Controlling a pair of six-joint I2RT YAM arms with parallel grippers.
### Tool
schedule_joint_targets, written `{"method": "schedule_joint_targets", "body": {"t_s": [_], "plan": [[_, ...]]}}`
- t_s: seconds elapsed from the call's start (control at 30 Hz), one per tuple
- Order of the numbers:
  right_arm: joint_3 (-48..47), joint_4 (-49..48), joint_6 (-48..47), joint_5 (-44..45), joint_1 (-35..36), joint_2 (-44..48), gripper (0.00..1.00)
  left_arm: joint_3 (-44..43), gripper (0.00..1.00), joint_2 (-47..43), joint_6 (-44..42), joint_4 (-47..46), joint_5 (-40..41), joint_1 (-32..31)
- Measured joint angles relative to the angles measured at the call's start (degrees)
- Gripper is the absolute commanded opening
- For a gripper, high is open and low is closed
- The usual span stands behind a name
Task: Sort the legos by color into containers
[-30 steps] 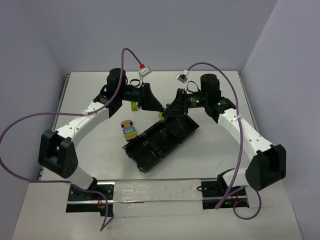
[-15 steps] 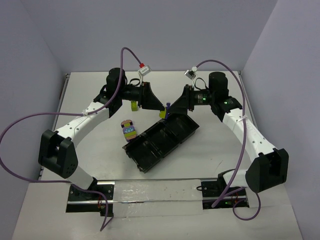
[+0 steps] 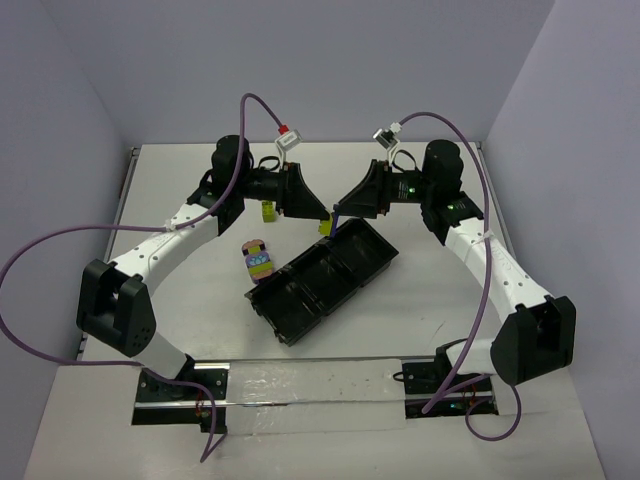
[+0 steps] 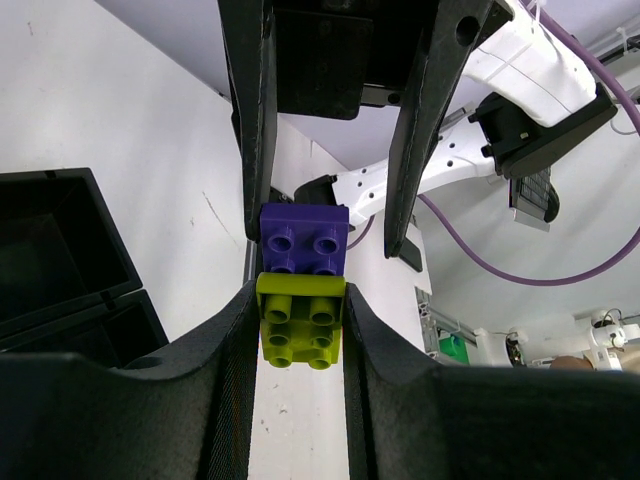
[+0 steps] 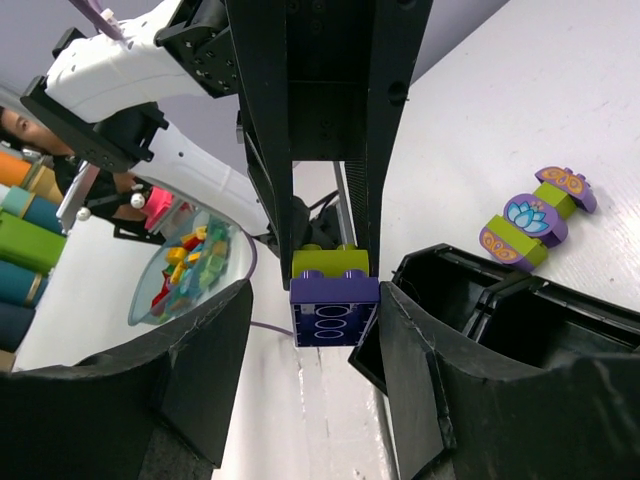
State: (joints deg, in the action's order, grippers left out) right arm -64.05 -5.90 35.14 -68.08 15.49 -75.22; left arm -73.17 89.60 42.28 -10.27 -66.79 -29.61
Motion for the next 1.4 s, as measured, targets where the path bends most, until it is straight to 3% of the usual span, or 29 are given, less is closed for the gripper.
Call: {"method": "schedule_joint_targets", "body": {"t_s": [0.2, 0.43, 0.63, 0.87, 1.17, 1.4], "plan": [[0.0, -0.5, 0.2, -0.1, 0.0, -0.1, 0.60, 0.0, 0.00, 0.0, 0.6, -0.7, -0.1, 0.0], [0.1, -0.4, -0.2, 0.2, 0.1, -1.2, 0.47, 0.0, 0.00, 0.0, 0.8, -0.8, -0.1, 0.0], [0.7, -0.9, 0.4, 0.2, 0.1, -1.2, 0.00, 0.1, 0.00, 0.1, 0.7, -0.7, 0.0, 0.0], [0.7, 3.5, -2.2, 3.0, -0.3, -0.5, 0.00, 0.1, 0.00, 0.1, -1.9, 1.7, 1.2, 0.1], [2.1, 19.3, -11.8, 26.1, -6.6, 7.8, 0.00, -0.9, 0.00, 0.4, -7.3, 10.2, 1.4, 3.8], [4.7, 26.9, -12.8, 47.0, -5.5, 8.2, 0.00, -2.0, 0.00, 2.4, -7.9, 14.3, 10.0, 4.8]]}}
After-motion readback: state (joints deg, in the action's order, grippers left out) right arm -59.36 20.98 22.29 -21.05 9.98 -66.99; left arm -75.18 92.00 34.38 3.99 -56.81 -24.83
